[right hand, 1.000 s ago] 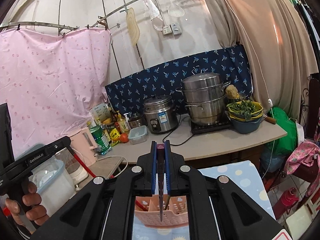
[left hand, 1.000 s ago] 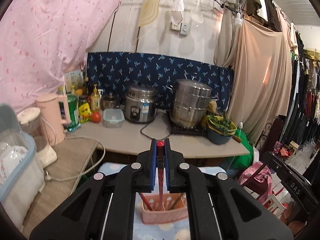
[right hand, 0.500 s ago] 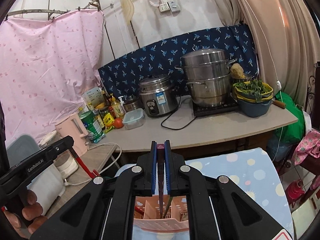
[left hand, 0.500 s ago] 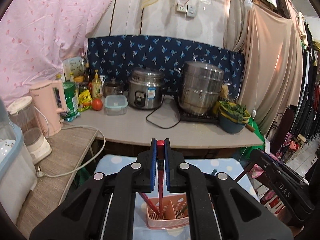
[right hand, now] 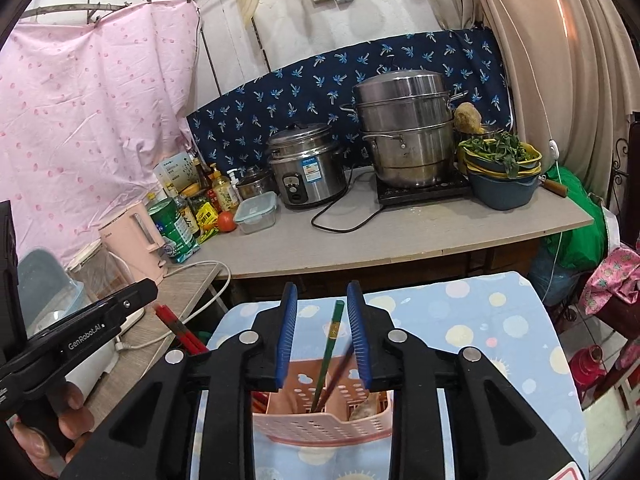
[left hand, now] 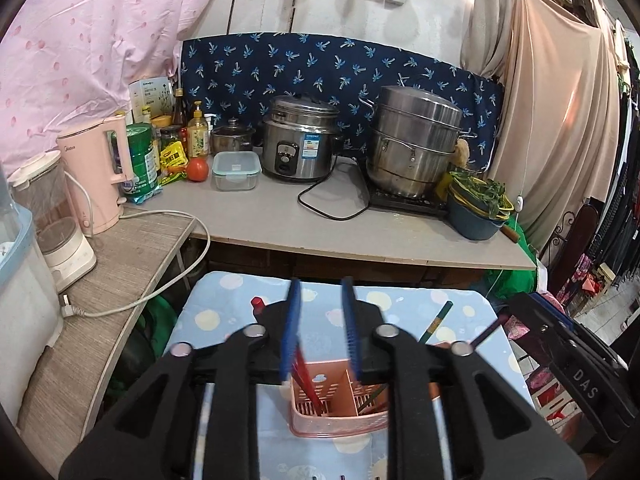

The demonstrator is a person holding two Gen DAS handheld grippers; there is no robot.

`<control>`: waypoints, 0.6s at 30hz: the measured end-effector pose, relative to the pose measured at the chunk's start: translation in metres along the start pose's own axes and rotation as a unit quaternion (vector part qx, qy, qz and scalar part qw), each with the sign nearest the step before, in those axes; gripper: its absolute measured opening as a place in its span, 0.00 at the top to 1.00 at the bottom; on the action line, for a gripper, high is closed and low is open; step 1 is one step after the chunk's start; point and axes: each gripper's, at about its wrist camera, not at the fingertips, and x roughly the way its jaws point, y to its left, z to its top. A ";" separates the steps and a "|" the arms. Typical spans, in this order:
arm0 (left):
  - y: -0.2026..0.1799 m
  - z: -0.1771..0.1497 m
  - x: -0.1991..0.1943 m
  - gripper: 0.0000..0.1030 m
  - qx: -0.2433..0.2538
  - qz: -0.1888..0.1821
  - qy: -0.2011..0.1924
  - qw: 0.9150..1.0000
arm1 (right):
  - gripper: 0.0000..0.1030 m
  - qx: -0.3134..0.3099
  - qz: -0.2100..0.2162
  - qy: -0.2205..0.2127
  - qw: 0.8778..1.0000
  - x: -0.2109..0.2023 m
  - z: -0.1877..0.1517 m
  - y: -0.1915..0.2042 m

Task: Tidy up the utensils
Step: 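Carry both chopsticks over the pink holder and open both grippers to drop them in, then move both open grippers back over the remaining utensils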

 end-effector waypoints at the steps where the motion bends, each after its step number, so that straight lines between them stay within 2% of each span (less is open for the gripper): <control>1: 0.000 -0.001 -0.001 0.69 -0.001 0.003 -0.001 1.000 | 0.74 -0.002 -0.001 -0.001 1.000 -0.002 -0.001 0.001; 9: 0.000 -0.013 -0.017 0.64 0.004 0.007 0.004 1.000 | 0.72 -0.017 0.001 0.000 1.000 -0.027 -0.013 0.008; 10: 0.000 -0.015 -0.019 0.60 0.005 0.008 0.005 1.000 | 0.72 -0.021 -0.001 0.002 1.000 -0.032 -0.017 0.010; 13: 0.001 -0.030 -0.031 0.52 0.010 0.009 0.012 1.000 | 0.72 -0.026 0.002 0.012 1.000 -0.047 -0.034 0.012; 18: 0.006 -0.065 -0.048 0.52 0.008 0.005 0.040 0.999 | 0.72 -0.015 0.012 0.046 0.999 -0.070 -0.077 0.009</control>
